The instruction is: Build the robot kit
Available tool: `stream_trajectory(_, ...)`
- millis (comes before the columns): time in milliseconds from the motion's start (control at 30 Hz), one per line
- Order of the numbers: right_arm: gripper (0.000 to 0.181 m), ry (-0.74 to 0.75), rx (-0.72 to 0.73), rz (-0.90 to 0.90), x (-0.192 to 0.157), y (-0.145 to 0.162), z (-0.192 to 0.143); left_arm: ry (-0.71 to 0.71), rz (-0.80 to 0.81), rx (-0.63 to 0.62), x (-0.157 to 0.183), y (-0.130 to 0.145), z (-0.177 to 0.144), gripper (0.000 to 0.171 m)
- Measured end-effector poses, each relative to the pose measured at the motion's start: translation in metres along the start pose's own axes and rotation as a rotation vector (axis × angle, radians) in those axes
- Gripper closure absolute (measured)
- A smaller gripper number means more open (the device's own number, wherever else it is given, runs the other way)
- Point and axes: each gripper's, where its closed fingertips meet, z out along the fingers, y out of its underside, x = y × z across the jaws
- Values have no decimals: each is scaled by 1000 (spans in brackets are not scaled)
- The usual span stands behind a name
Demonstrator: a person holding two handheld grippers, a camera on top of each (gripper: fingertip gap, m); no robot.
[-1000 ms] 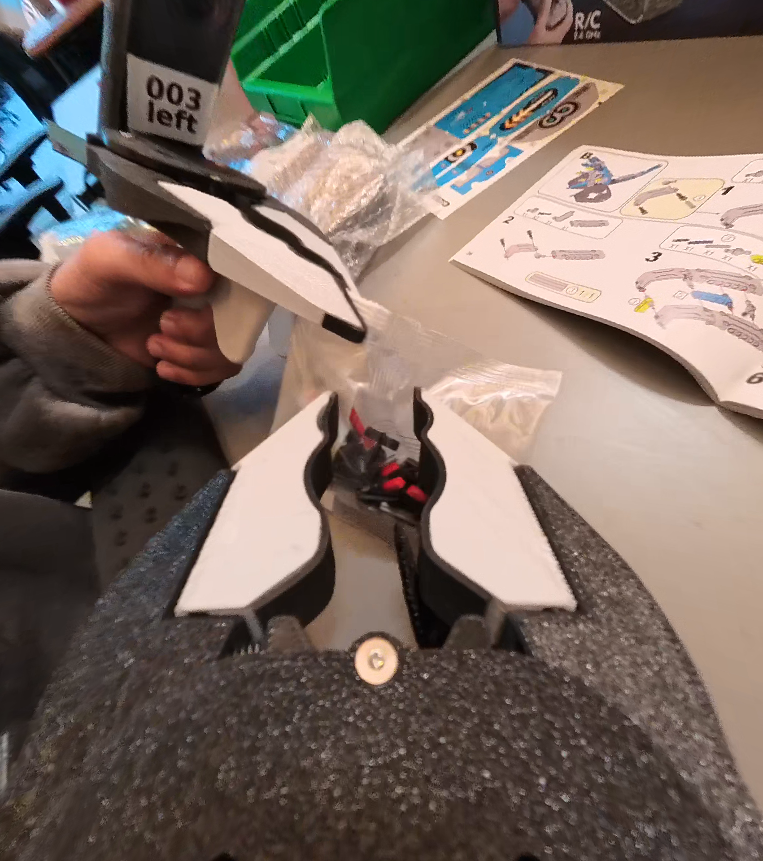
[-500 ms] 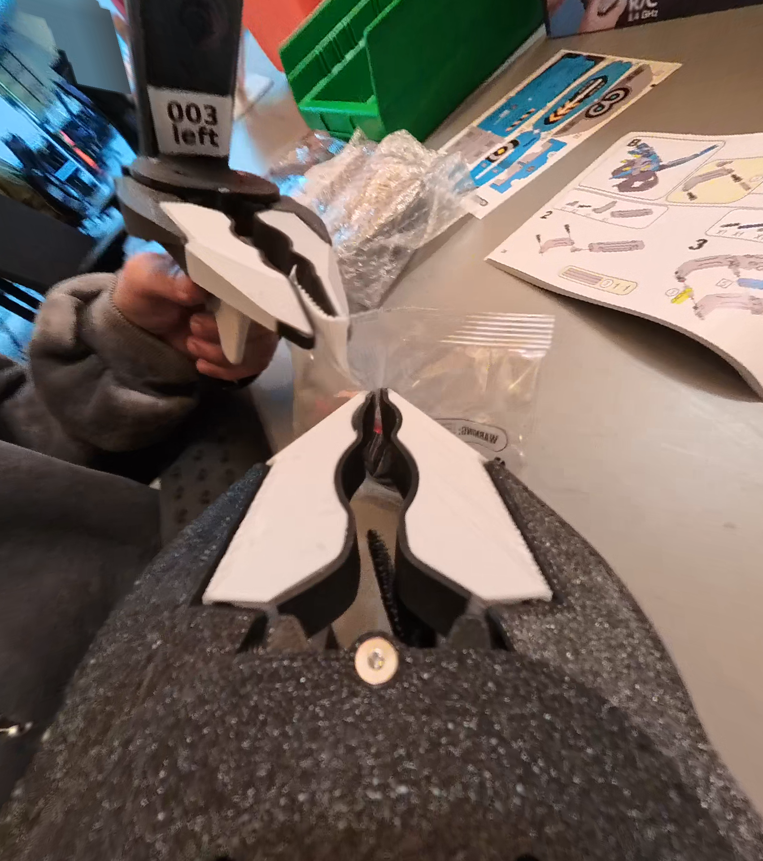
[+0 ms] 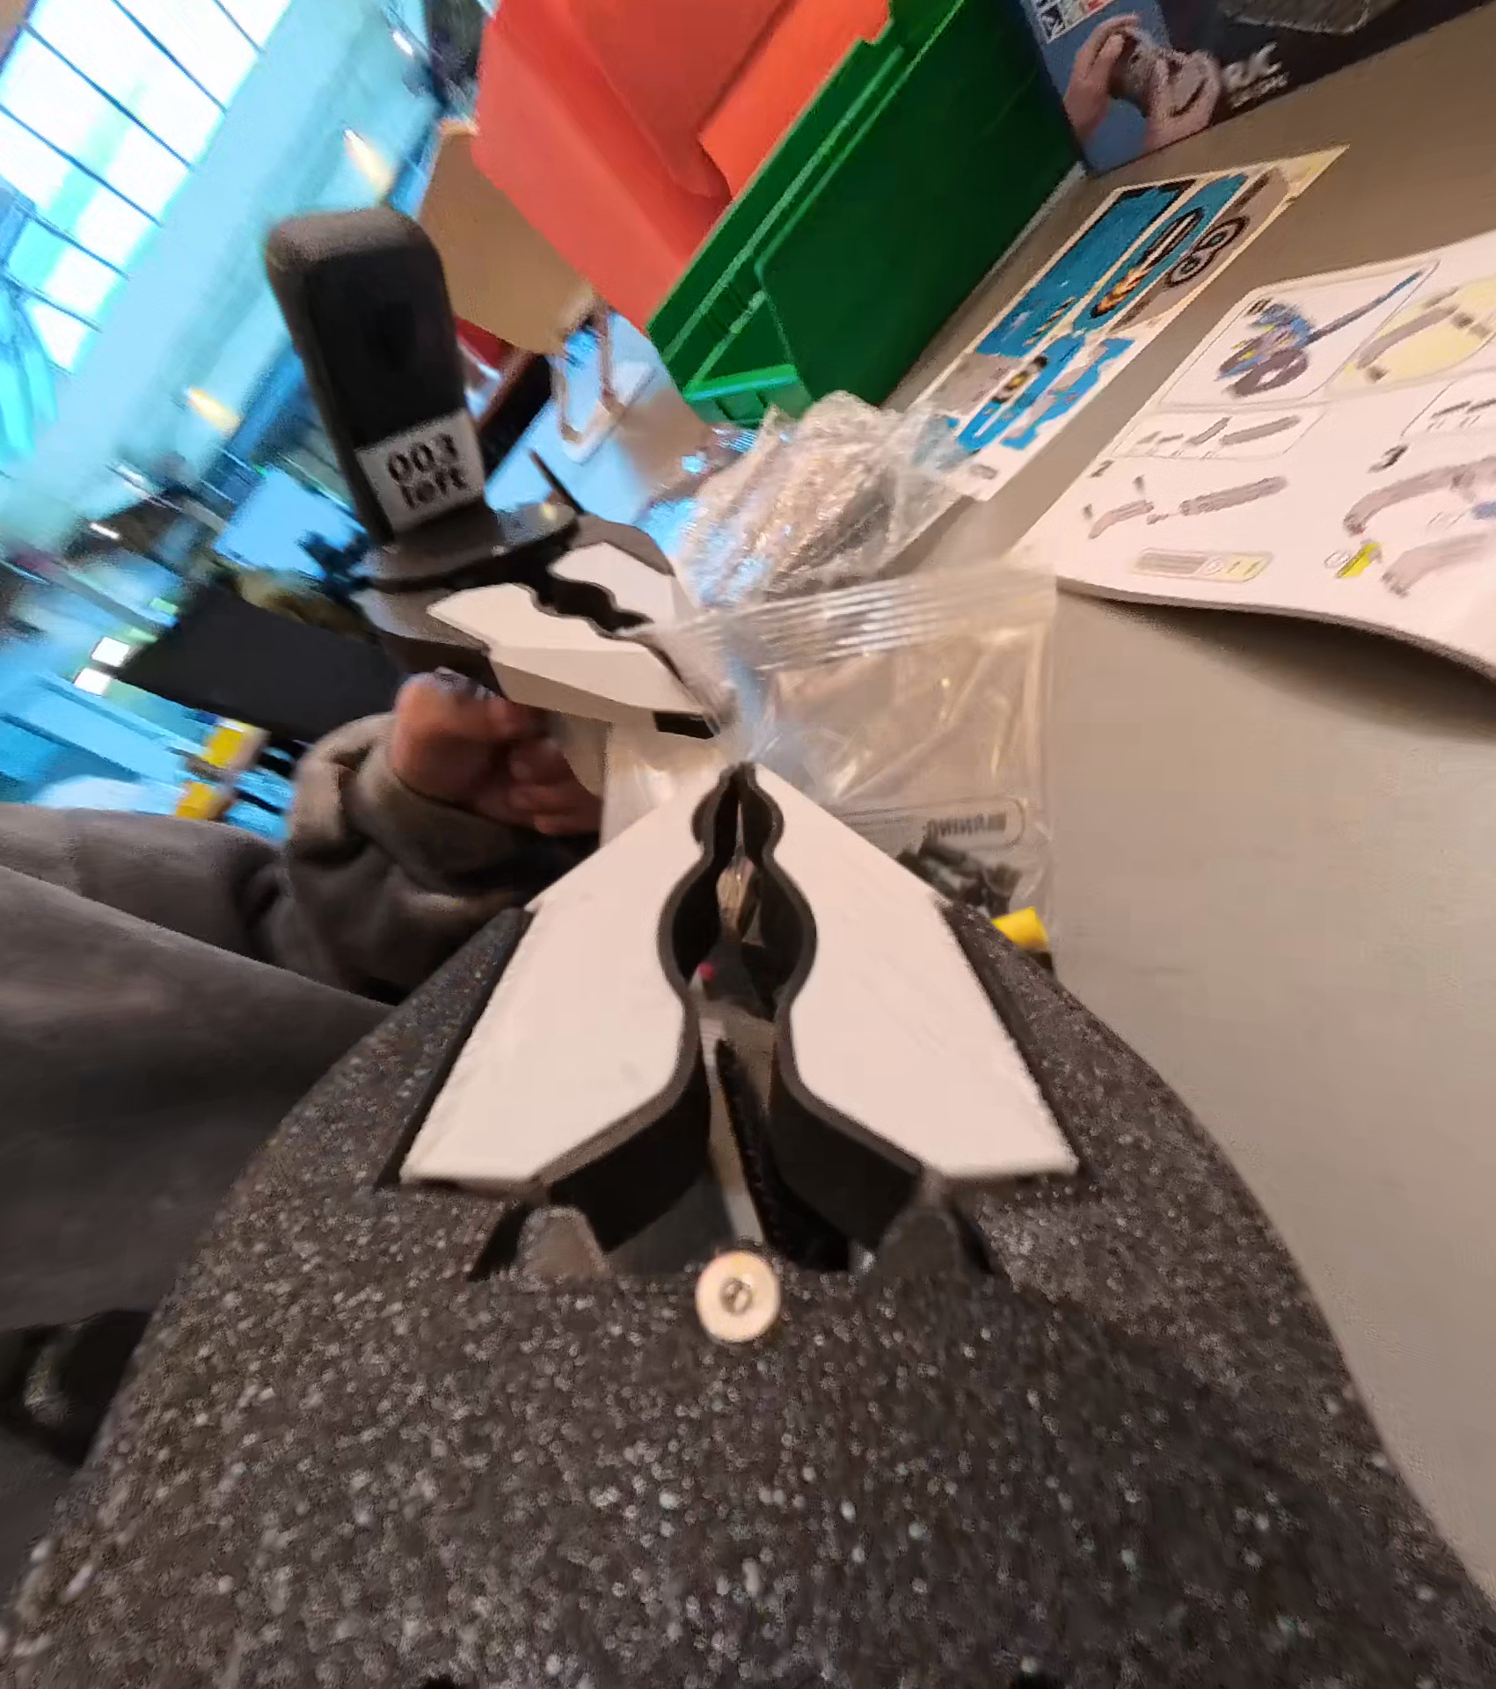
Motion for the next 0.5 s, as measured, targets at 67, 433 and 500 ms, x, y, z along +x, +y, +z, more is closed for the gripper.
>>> stream_trajectory(67,181,-26,2,46,3,2,1,-14,-16,-8,-4,3,1,171)
stream_trajectory(433,163,256,-146,-339,17,-1,10,-40,9,-87,-5,12,8,171)
stream_trajectory(500,163,250,-160,-352,15,-1,11,-45,16,-92,-5,11,7,171)
